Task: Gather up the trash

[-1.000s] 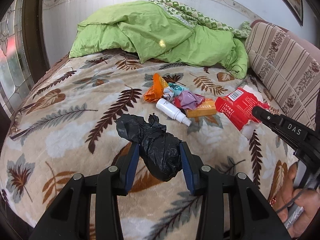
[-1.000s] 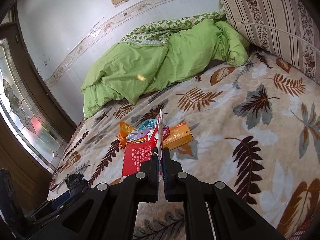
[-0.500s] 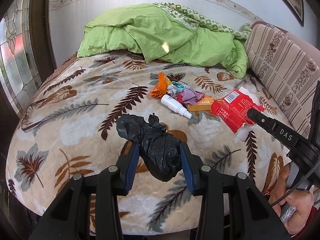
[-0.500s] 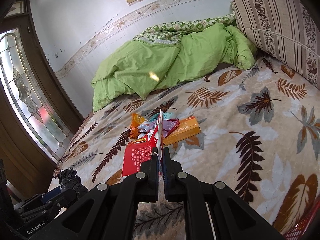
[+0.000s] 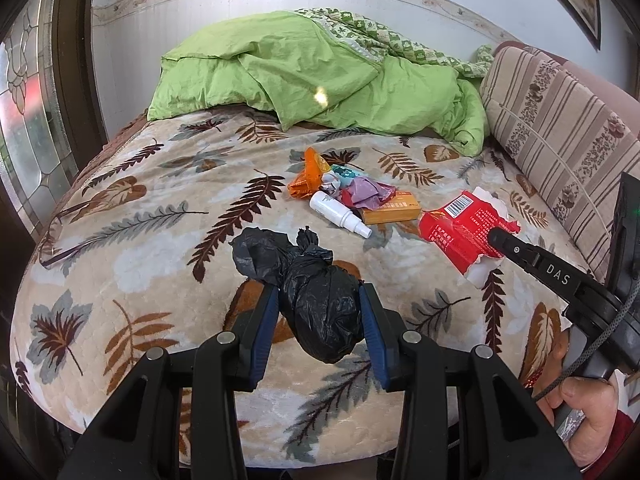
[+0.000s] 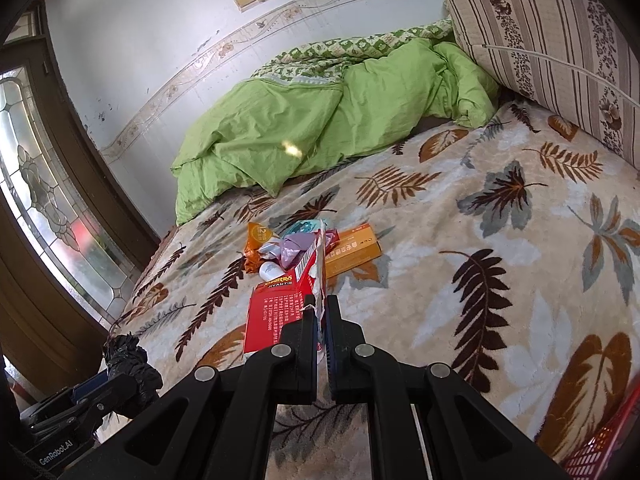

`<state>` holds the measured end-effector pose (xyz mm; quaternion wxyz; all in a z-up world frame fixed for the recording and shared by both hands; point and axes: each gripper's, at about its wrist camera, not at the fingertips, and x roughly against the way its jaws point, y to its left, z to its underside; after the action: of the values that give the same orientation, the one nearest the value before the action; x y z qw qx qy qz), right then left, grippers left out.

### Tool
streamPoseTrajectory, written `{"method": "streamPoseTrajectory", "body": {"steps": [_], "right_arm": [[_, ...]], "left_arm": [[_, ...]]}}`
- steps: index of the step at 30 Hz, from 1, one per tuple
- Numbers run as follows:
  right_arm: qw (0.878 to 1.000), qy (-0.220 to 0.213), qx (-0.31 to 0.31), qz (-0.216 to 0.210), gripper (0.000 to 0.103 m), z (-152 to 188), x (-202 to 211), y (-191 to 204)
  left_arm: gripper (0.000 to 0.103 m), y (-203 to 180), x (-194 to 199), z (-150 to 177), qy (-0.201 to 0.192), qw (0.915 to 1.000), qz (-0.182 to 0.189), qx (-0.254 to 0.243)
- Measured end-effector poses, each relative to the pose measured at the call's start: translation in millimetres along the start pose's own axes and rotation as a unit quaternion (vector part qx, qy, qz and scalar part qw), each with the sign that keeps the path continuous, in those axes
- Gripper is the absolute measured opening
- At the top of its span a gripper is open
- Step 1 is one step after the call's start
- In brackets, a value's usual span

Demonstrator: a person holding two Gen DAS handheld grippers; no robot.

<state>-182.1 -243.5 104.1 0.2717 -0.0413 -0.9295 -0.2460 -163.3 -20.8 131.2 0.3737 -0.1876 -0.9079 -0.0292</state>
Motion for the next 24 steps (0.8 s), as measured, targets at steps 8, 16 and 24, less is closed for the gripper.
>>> {"method": "streamPoseTrajectory", "body": {"steps": [8, 16, 24], "right_arm": [[1.000, -0.001, -0.002, 0.001, 0.004, -1, 1, -2], [1.000, -0.002, -0.003, 0.002, 0.004, -1, 2, -3], [1.000, -0.011, -0.008, 0.007, 0.004, -1, 15, -12]], "left_arm": [[0.040, -6, 0, 0, 0.000, 1.0000, 0.004, -0.005], [0.040, -7, -1, 0, -0.001, 1.0000, 0.007, -0.005], [0.040, -19, 0, -1, -0.002, 0.9996, 0.025, -0.014]]}}
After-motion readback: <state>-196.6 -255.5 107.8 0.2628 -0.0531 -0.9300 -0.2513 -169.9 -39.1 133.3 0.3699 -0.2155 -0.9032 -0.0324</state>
